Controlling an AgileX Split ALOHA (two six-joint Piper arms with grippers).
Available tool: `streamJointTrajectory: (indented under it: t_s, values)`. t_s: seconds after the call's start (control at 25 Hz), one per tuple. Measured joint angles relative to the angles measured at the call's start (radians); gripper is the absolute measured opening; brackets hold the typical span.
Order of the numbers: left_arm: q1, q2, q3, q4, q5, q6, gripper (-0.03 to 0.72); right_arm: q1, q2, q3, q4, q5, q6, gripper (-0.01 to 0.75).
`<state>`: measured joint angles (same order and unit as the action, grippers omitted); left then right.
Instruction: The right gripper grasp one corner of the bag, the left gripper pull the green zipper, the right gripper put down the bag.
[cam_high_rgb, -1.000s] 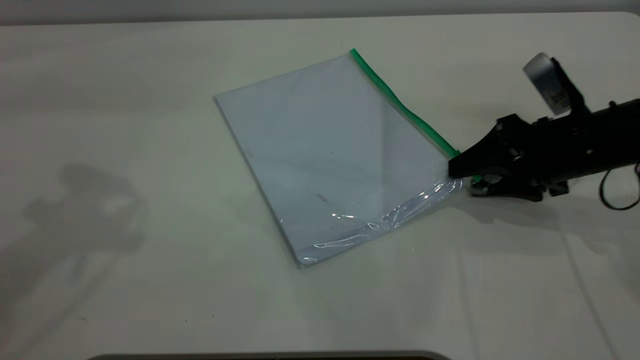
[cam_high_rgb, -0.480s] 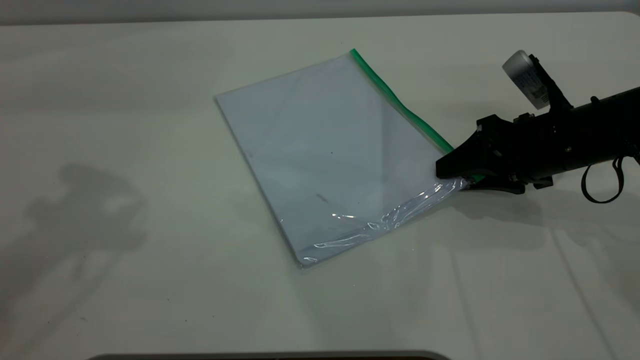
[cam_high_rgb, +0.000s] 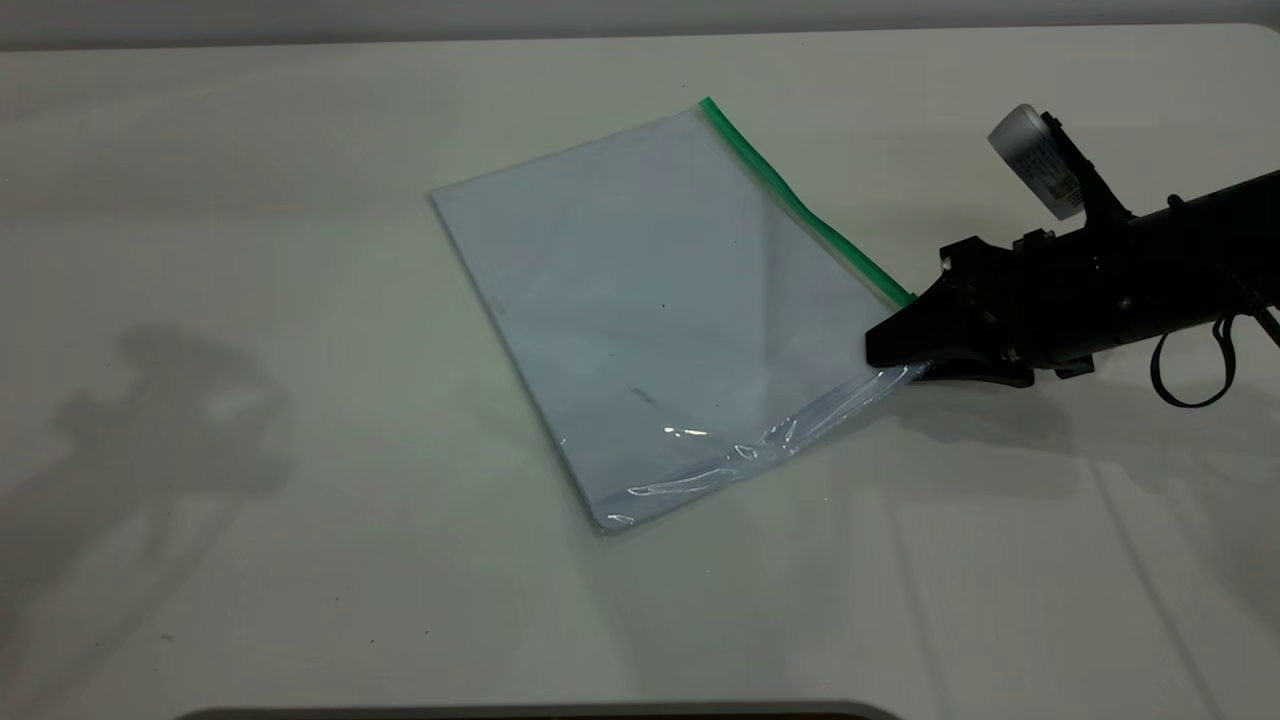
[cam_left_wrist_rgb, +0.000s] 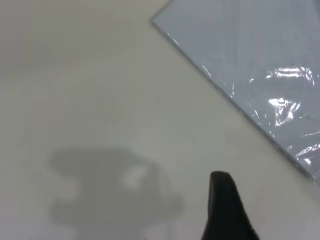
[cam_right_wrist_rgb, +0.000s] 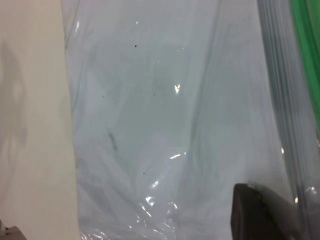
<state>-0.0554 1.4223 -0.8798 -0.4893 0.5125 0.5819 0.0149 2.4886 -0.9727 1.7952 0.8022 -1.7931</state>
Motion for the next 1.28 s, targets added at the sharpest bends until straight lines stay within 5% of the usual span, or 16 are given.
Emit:
streamJointTrajectory:
  t_s: [0.16,0.36,0.64,0.96,1.28]
  values:
    - [0.000,0.000,0.000,-0.001,-0.002,0.000,0.515,0.004,0.000,0.000,0.000,-0.001,-0.035,0.258]
    - [0.000,0.009,0.000,-0.001,-0.002,0.002,0.515,0.005,0.000,0.000,-0.042,0.028,-0.045,0.039]
    - [-0.019,0.088,-0.023,-0.016,-0.007,0.077,0.515,0.039,-0.039,-0.072,-0.213,0.006,0.037,0.034]
    - [-0.061,0.215,-0.152,-0.025,-0.028,0.099,0.515,0.141,-0.049,-0.340,-0.635,-0.019,0.266,0.034]
    - [-0.149,0.417,-0.293,-0.025,-0.030,0.162,0.515,0.174,-0.048,-0.578,-0.916,0.146,0.404,0.034]
